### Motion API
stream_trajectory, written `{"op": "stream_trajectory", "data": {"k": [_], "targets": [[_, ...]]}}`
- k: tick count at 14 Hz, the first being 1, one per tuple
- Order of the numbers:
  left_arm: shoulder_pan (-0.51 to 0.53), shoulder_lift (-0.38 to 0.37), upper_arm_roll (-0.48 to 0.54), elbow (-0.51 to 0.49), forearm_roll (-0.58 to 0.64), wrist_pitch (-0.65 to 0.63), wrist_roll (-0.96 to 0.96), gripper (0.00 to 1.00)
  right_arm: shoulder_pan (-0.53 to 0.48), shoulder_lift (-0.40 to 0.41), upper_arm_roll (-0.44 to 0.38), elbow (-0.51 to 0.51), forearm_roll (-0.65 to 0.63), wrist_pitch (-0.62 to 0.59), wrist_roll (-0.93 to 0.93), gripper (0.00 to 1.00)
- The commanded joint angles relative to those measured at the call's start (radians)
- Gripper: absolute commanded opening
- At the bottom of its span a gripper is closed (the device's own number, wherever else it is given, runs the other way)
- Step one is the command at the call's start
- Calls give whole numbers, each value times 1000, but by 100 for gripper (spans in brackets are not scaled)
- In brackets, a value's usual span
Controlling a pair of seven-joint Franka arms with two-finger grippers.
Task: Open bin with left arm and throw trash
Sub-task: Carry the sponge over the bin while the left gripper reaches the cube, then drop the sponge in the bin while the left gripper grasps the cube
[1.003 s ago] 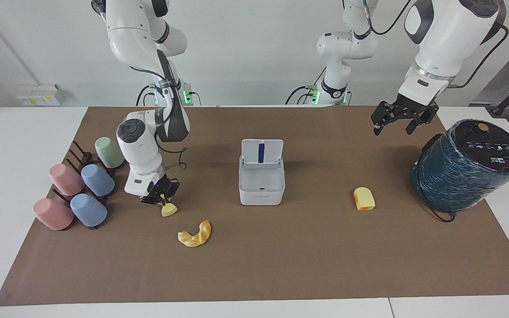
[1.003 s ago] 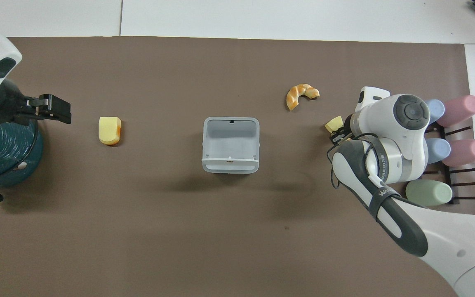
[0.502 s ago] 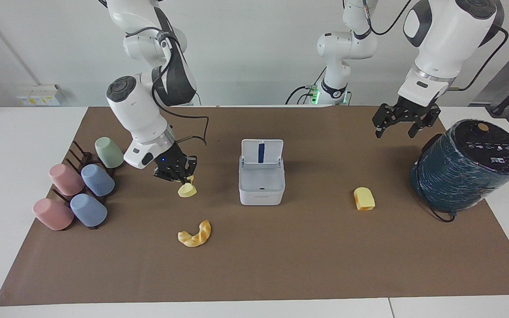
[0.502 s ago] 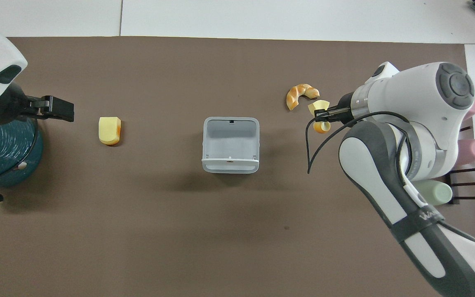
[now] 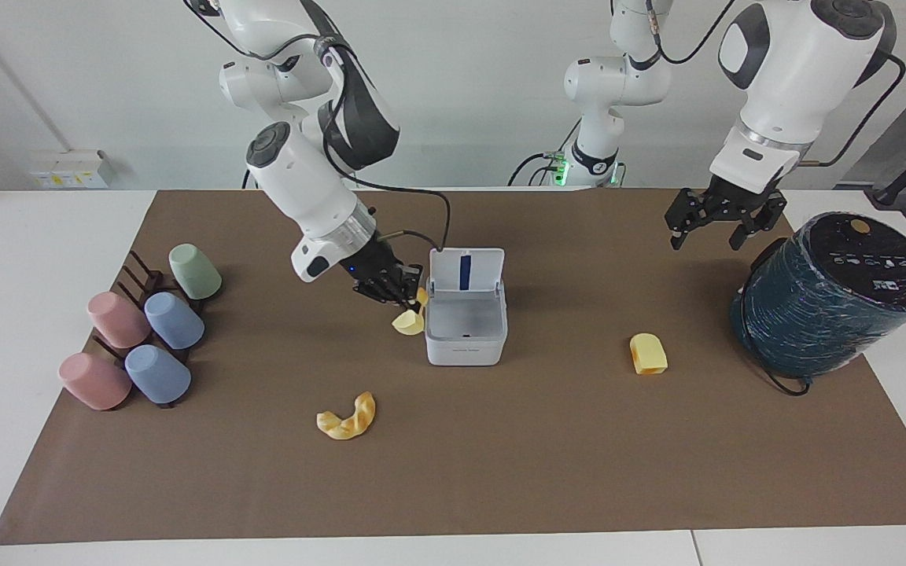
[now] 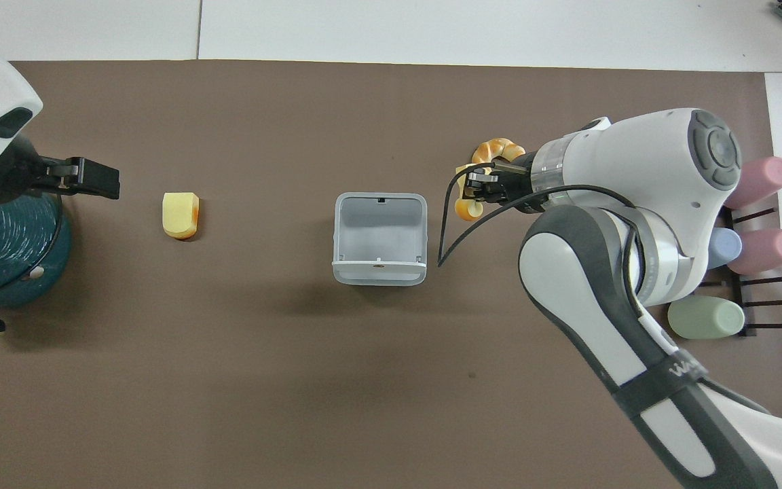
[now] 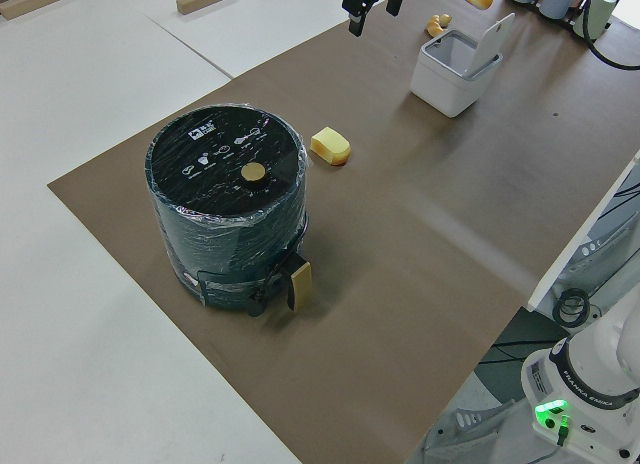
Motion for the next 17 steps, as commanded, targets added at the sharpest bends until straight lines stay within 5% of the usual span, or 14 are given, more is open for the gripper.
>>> {"op": "stream_trajectory", "data": {"k": [1, 6, 8, 11, 17], "targets": [[14, 32, -9, -87, 19, 131, 15, 100, 51, 30, 4, 4, 28, 57, 89, 0], [37, 95, -9, -260, 19, 437, 41, 100, 97, 32, 4, -37, 28, 74, 117, 3], [37, 130, -8, -312, 19, 548, 44, 100, 102, 35, 4, -49, 28, 76, 117, 14], [43, 208, -8, -331, 18, 628, 45, 100, 102, 38, 4, -48, 28, 79, 117, 68], [46, 287, -9, -397, 19, 776, 49, 100, 102, 38, 4, -48, 28, 79, 118, 81]]}}
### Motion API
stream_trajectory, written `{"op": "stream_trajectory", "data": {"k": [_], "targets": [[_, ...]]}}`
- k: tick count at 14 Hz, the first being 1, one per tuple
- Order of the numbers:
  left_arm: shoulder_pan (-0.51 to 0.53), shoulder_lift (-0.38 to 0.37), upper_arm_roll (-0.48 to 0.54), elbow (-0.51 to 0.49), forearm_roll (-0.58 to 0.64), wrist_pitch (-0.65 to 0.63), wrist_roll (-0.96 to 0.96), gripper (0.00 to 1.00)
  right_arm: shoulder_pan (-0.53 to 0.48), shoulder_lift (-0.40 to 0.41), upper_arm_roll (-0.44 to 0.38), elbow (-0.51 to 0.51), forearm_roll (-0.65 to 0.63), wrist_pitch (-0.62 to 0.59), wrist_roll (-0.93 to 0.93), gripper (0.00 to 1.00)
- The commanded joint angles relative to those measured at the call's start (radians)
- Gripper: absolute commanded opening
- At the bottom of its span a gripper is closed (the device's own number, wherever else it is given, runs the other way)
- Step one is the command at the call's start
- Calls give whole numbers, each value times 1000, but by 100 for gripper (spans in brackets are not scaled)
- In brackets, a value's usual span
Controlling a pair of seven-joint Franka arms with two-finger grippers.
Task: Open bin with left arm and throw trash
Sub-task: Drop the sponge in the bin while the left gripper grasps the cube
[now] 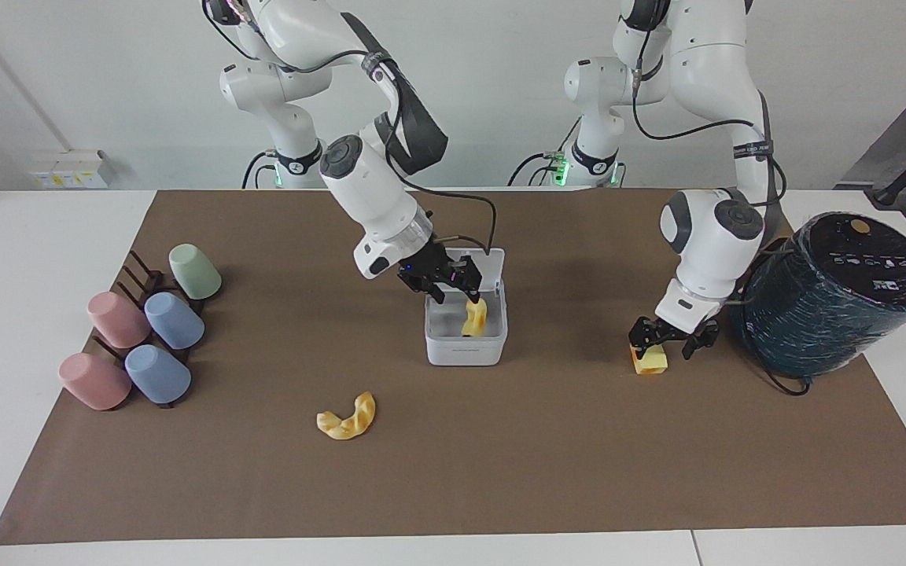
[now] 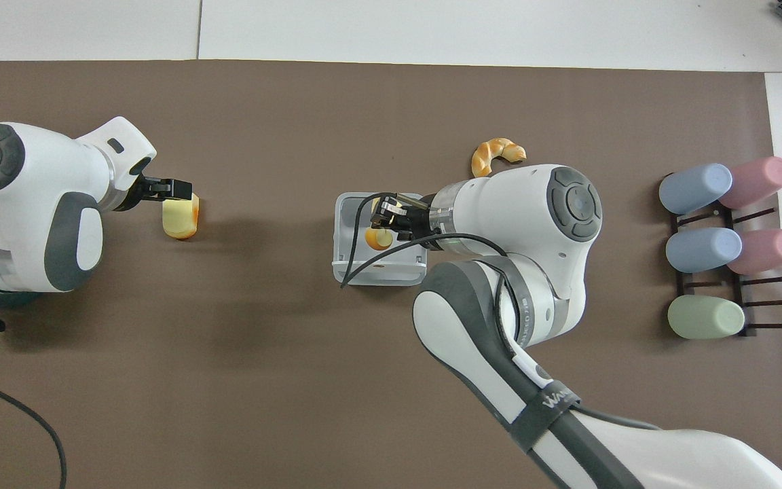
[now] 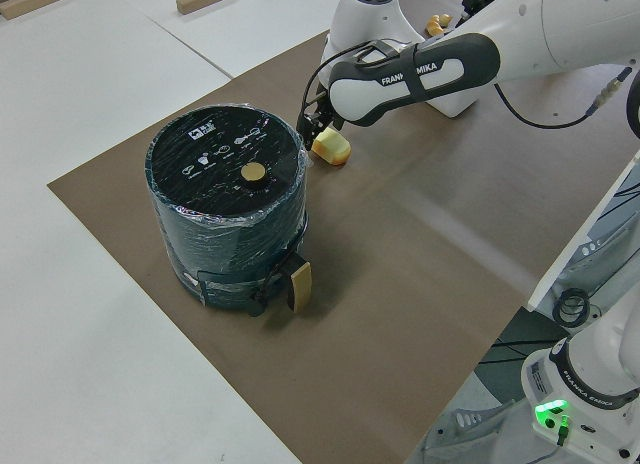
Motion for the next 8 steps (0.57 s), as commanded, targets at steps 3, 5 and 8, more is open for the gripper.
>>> {"op": "stream_trajectory", "data": {"k": [3, 5, 8], "targets": [[0, 10, -9, -48, 17, 61, -1, 100, 2, -5, 2, -5, 24, 21, 7, 95], [-1, 10, -10, -37, 17, 49, -2, 74, -12, -8, 0, 10, 12, 22, -21, 100], [-7, 13, -9, 15, 15, -17, -5, 25, -76, -11, -10, 39, 4, 24, -162, 100]]}}
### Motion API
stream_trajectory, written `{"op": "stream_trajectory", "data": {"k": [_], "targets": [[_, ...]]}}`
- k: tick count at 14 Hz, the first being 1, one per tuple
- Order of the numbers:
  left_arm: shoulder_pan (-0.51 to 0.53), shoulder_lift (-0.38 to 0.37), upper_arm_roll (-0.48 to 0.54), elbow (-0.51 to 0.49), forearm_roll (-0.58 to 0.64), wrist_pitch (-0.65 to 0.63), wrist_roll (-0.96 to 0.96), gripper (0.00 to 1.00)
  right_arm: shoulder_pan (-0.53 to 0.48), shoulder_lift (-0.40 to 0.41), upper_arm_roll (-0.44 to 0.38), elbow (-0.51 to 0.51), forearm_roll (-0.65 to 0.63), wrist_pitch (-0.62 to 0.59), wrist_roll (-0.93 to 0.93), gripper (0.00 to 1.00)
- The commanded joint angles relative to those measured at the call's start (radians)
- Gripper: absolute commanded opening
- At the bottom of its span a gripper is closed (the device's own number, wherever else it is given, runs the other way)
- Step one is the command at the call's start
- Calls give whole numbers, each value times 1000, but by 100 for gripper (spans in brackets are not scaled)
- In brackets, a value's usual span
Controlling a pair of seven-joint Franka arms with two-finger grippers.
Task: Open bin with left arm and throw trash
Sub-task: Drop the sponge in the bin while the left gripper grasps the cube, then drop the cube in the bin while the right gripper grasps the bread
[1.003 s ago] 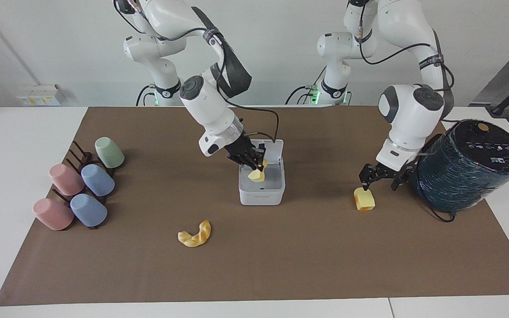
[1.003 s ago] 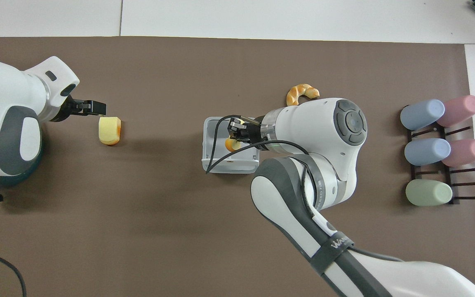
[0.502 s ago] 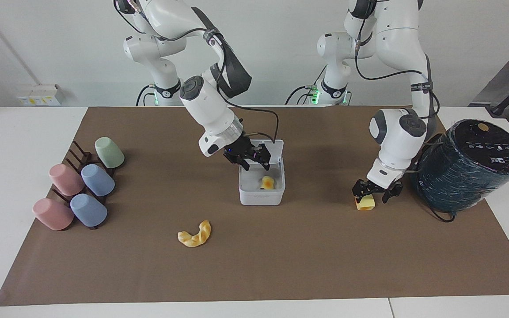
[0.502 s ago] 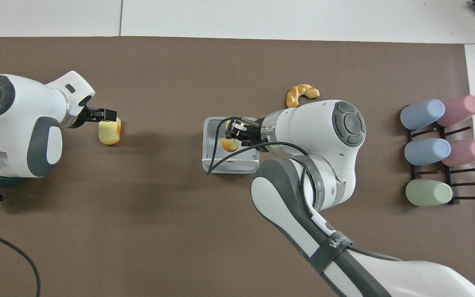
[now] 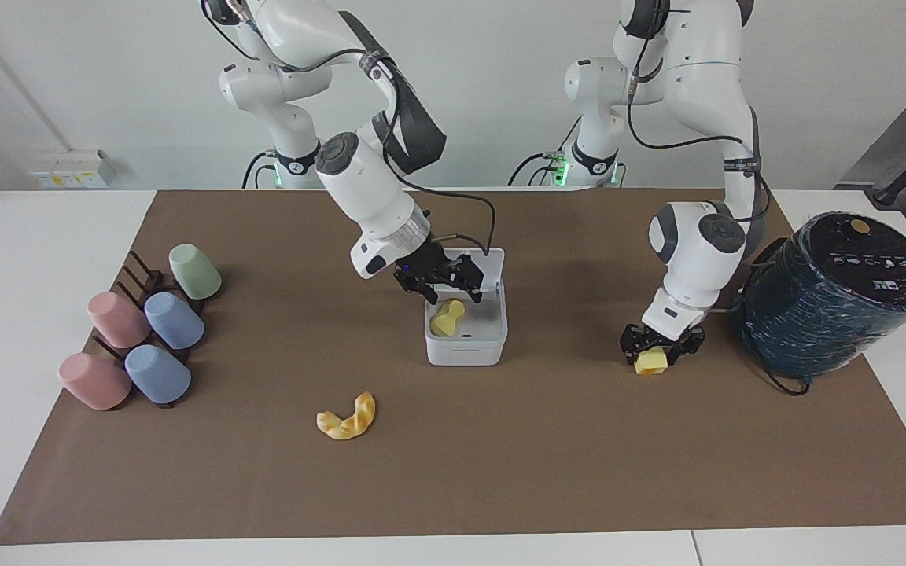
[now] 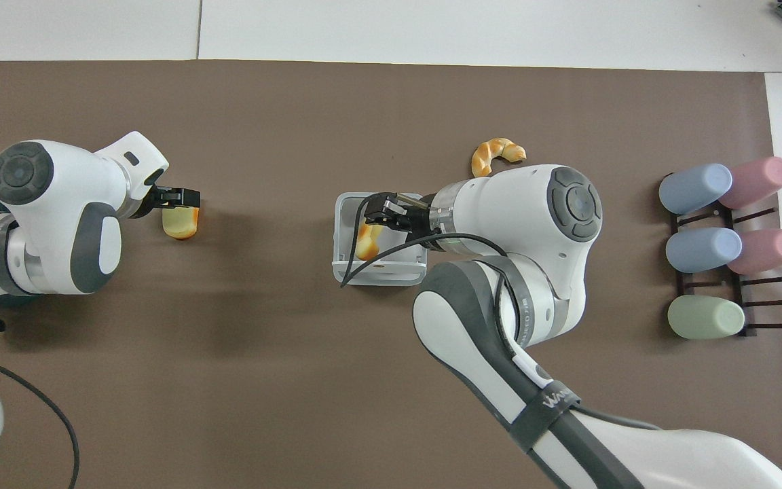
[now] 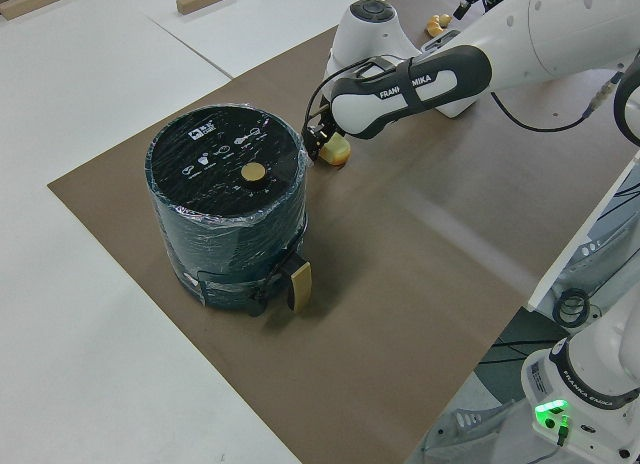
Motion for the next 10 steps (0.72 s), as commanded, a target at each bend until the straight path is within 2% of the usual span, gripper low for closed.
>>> {"op": "stream_trajectory", "data": {"k": [1, 2, 4, 7, 10], "targets": [[-6, -4, 2, 67, 15, -82, -6, 11, -86, -7, 2, 21, -6, 9, -150, 100], [-6, 8, 2, 111, 17, -133, -4, 0, -107, -4, 2, 21, -34, 38, -202, 100], [-9, 24, 2, 189, 17, -217, -4, 0, -140, 5, 2, 17, -187, 75, -233, 100], [-23, 25, 1, 239, 9, -262, -6, 0, -189, 35, 4, 18, -406, 102, -261, 100], [-50, 25, -3, 311, 3, -340, -19, 0, -223, 100, 2, 21, -442, 184, -255, 100]]}}
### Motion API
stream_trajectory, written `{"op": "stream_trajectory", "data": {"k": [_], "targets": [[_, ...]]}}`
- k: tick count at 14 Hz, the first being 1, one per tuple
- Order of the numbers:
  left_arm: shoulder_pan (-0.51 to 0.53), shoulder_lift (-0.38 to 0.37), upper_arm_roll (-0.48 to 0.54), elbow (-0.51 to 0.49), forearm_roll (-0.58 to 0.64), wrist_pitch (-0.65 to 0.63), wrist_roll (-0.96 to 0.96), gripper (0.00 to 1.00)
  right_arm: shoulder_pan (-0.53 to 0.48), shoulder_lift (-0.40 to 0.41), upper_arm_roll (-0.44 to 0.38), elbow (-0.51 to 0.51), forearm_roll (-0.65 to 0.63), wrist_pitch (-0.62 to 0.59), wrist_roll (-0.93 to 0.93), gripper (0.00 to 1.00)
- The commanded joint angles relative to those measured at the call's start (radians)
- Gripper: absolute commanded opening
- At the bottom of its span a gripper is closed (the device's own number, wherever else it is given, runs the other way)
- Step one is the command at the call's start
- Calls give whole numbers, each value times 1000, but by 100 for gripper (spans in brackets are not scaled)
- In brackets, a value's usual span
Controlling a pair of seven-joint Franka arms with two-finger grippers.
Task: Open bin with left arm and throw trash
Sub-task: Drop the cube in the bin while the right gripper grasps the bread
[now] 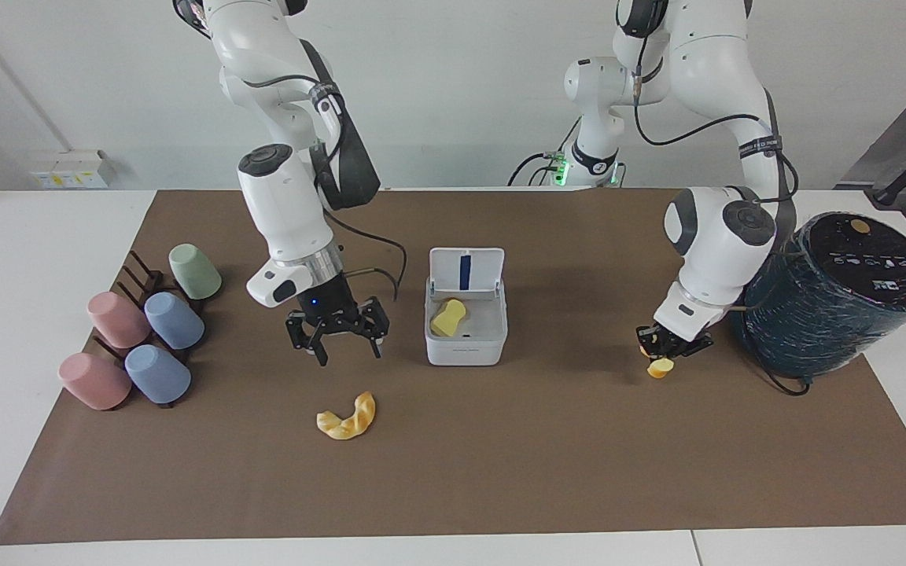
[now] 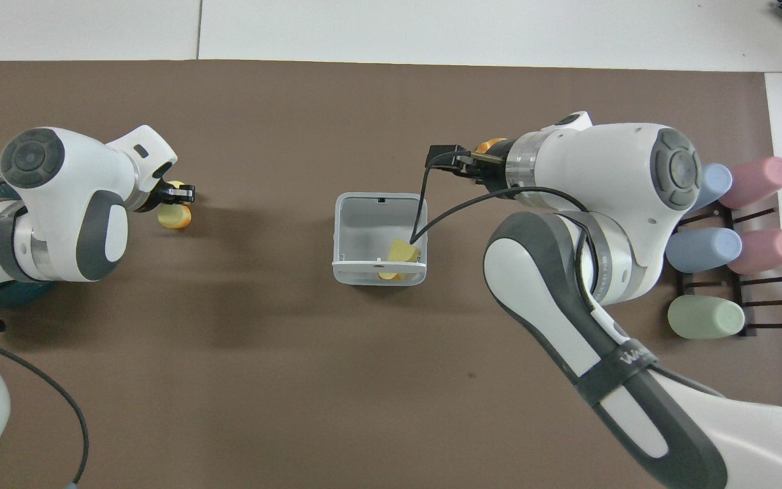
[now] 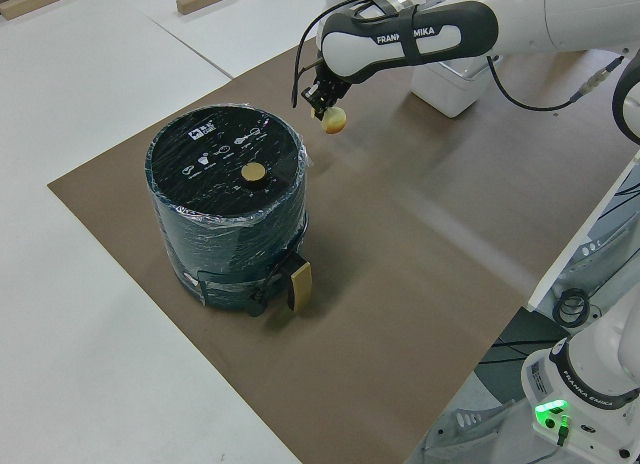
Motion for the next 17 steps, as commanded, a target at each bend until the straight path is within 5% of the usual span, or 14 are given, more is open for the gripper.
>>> {"op": "stream_trajectory", "data": {"k": [1, 8, 14, 17], "targets": [[-45, 21, 6, 103, -3, -95, -65, 0, -41, 55, 11, 7, -21, 43, 13, 100], [-299, 10, 3, 193, -18, -235, -525, 0, -56, 246, 13, 168, -8, 19, 493, 100], [-428, 10, 0, 194, -79, -210, -729, 0, -53, 294, 16, 173, 97, -6, 564, 100], [-465, 13, 0, 158, -99, -102, -794, 0, -59, 294, 16, 173, 104, -33, 565, 100]]}}
